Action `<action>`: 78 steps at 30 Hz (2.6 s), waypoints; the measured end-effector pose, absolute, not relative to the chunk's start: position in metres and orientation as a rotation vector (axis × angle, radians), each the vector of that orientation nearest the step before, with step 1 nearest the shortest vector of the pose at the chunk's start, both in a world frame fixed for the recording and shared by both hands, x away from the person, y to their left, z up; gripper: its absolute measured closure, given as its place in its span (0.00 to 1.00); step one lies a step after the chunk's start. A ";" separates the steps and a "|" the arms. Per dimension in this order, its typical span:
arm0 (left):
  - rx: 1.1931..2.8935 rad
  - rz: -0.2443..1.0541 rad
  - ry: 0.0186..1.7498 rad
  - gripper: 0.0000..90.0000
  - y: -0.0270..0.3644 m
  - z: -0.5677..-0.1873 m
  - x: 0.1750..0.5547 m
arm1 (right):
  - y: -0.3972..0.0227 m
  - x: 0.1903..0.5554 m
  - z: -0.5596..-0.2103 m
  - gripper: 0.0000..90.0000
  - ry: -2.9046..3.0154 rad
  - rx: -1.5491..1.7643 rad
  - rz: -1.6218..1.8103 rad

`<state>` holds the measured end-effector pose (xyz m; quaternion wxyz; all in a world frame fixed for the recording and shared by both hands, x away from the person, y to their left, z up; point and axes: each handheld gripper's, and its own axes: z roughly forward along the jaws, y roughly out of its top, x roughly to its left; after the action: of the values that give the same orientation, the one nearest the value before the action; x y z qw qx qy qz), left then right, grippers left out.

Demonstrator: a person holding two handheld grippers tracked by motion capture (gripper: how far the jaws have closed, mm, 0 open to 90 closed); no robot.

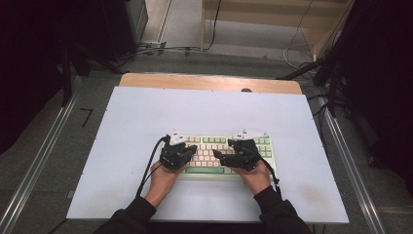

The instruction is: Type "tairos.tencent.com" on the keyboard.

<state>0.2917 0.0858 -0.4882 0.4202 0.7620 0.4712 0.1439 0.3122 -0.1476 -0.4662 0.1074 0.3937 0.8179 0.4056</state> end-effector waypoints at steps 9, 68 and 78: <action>1.916 0.356 1.194 1.00 0.086 -0.489 0.292 | -0.148 0.312 -0.466 0.30 2.408 1.158 1.191; 1.762 0.471 1.237 0.34 0.128 -0.469 0.264 | -0.151 0.311 -0.465 0.41 2.391 1.163 1.197; 1.769 0.468 1.242 0.31 0.127 -0.471 0.263 | -0.154 0.310 -0.466 0.83 2.368 1.163 1.190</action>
<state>0.2634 0.1267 -0.4711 0.4484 0.7150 0.5019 0.1893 0.3097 -0.1540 -0.4657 0.1234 0.3989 0.8118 0.4082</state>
